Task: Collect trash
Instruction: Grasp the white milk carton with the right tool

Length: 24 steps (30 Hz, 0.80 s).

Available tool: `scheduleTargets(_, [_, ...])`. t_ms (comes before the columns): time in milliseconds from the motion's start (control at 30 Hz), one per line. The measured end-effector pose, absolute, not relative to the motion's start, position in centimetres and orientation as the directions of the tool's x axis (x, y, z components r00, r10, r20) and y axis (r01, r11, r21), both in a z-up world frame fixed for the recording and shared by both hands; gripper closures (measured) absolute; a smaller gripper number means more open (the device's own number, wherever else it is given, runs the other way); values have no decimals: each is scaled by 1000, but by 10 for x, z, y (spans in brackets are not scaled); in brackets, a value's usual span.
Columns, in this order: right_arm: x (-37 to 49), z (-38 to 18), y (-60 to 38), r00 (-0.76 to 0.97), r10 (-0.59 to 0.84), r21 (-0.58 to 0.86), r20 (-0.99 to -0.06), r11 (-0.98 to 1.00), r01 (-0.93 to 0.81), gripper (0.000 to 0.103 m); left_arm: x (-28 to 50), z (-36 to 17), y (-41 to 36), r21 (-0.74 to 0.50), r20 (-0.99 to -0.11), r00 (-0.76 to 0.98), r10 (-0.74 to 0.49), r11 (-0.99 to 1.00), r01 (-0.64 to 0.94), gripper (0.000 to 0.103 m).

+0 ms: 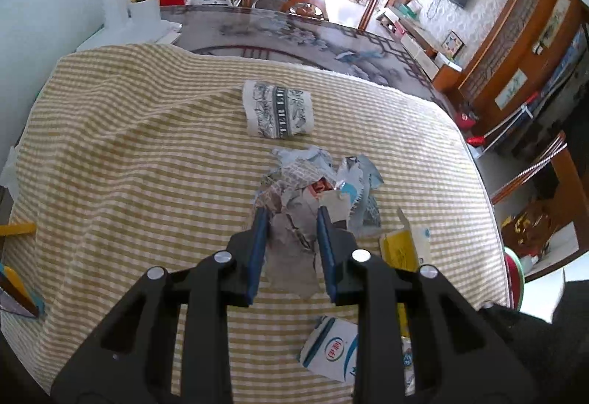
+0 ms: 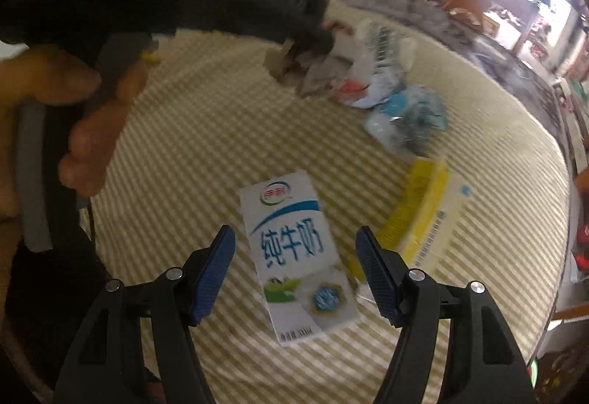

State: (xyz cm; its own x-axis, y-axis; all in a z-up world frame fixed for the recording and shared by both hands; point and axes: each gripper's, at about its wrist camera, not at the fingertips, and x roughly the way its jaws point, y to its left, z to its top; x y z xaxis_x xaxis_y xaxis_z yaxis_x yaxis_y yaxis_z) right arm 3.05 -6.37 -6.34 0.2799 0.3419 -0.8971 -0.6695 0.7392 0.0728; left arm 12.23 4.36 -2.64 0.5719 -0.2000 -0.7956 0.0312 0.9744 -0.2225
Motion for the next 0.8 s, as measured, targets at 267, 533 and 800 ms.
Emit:
scheduleTargets(267, [42, -94, -52, 203, 279, 69, -938, 727, -683, 46, 123, -26, 45, -240, -792, 570, -217, 970, 35, 77])
scheduleTargets(533, [28, -92, -59, 189, 290, 90, -938, 730, -677, 47, 124, -26, 44, -239, -793, 568, -219, 970, 40, 77])
scheduleTargets(800, [9, -85, -56, 240, 308, 71, -921, 737, -673, 47, 125, -28, 44, -221, -799, 566, -202, 975, 36, 77])
